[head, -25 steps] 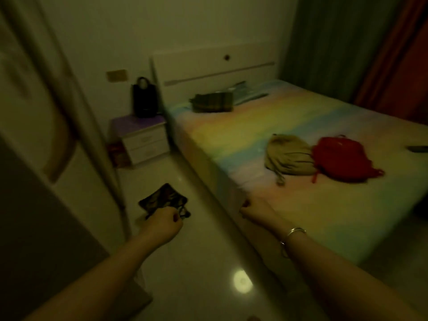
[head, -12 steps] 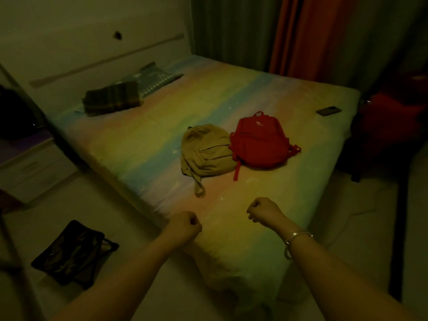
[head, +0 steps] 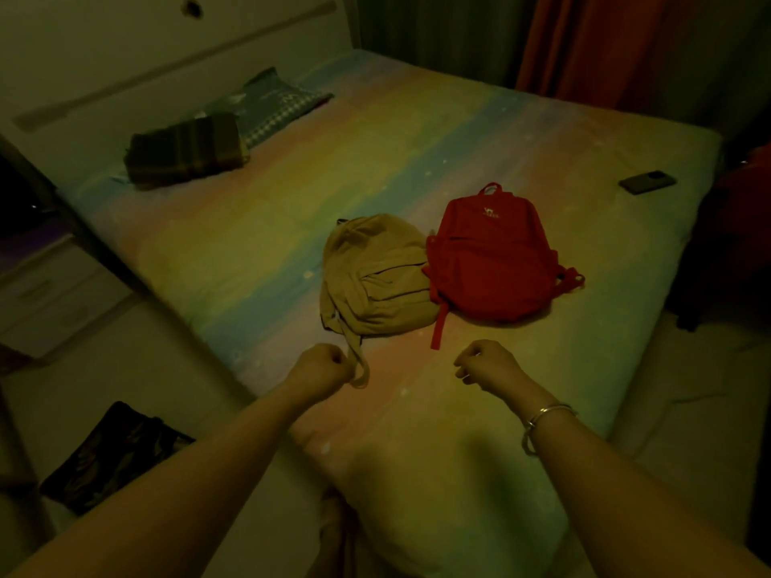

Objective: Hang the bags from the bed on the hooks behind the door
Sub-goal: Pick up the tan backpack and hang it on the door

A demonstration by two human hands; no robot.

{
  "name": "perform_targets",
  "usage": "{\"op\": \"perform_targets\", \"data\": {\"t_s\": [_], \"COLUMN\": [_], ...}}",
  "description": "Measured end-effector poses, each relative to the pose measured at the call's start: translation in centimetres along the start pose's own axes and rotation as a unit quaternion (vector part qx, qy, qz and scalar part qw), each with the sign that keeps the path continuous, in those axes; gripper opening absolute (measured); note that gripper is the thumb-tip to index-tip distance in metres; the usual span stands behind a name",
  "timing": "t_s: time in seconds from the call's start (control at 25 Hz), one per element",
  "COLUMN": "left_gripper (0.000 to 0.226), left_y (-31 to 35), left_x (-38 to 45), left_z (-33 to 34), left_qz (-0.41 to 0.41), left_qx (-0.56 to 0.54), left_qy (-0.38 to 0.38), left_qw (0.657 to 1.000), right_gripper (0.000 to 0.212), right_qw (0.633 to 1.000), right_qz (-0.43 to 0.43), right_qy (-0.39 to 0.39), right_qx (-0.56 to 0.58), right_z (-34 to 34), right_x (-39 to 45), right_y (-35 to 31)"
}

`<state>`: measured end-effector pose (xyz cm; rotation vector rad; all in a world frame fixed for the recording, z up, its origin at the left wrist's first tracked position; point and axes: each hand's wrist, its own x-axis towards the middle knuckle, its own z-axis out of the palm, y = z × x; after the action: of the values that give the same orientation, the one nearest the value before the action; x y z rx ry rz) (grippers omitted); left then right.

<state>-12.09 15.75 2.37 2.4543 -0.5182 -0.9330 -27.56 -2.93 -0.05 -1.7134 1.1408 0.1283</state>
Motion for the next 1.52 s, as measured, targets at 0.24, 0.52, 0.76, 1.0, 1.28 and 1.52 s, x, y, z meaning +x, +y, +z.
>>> {"op": "perform_targets", "data": {"t_s": [0.24,0.52,0.76,1.0,1.28,1.52], "left_gripper": [0.007,0.041,0.093,0.081,0.029,0.026], "left_y": [0.8,-2.2,-4.3,-3.0,4.3,8.1], "left_x": [15.4,32.9,44.1,48.6,42.5,27.3], "left_z": [-2.9,-5.7,-4.0,-4.0,-10.1,-15.9], "left_qz": [0.055,-0.019,-0.093,-0.138,0.000,0.055], "left_qx": [-0.023,-0.038,-0.213,-0.318,-0.417,-0.401], "left_qy": [-0.034,-0.030,-0.038,0.000,-0.154,-0.195], "left_qw": [0.998,0.999,0.972,0.938,0.896,0.893], "right_gripper": [0.012,0.023,0.043,0.056,0.046,0.036], "right_qw": [0.999,0.997,0.993,0.989,0.984,0.957], "right_qz": [0.007,0.046,0.084,0.099,0.082,-0.112], "right_qy": [0.040,0.051,0.062,0.078,0.147,0.265], "right_qx": [-0.020,-0.032,-0.059,-0.072,-0.059,0.045], "right_z": [3.4,9.0,12.1,11.7,9.0,3.4], "right_x": [11.9,26.0,33.4,35.4,32.8,26.3], "right_y": [-5.6,-10.0,-8.7,-8.7,-12.4,-19.1]}}
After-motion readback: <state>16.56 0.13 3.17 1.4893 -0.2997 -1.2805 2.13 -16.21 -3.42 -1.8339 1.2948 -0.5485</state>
